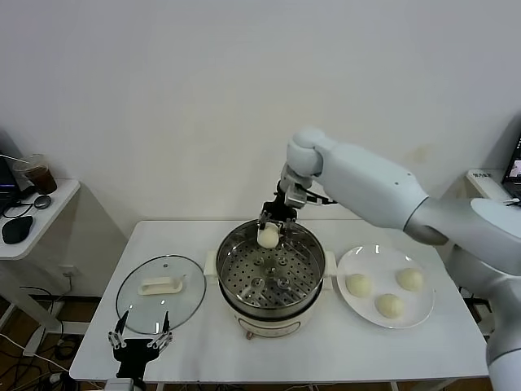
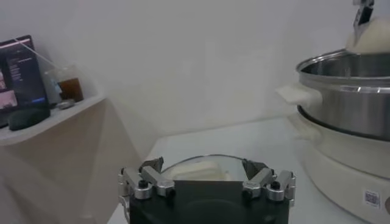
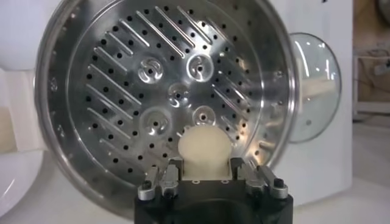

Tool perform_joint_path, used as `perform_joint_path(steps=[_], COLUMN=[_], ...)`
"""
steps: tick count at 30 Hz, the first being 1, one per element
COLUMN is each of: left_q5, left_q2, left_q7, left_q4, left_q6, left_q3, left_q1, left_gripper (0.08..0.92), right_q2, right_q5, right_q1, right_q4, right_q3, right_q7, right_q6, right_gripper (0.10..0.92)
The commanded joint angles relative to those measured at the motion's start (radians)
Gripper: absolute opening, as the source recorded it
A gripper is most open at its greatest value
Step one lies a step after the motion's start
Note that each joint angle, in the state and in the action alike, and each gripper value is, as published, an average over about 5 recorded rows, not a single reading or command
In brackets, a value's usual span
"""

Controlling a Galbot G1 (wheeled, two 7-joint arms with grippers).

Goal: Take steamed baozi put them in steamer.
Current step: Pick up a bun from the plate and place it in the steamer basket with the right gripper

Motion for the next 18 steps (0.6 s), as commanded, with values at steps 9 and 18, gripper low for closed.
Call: perform_joint_path(steps=[9, 18], left_q5=[-0.004, -0.006], left_q2=[0.002, 0.007], left_q7=[0.0, 0.002], left_q4=[0.004, 0.015], left_q6=[0.002, 0.005], left_q3=[0.0, -0.002], left_q1=[-0.005, -0.017], left_gripper=[0.823, 0.823], right_q2=[0.036, 0.036], right_q5=[-0.081, -0.096], right_q1=[-0.064, -0.07], right_q4=[-0.07, -0.077], right_q3=[0.024, 0.02], right_q7=[0.048, 0.077], right_q6=[0.022, 0.021], right_gripper=[0.482, 0.508])
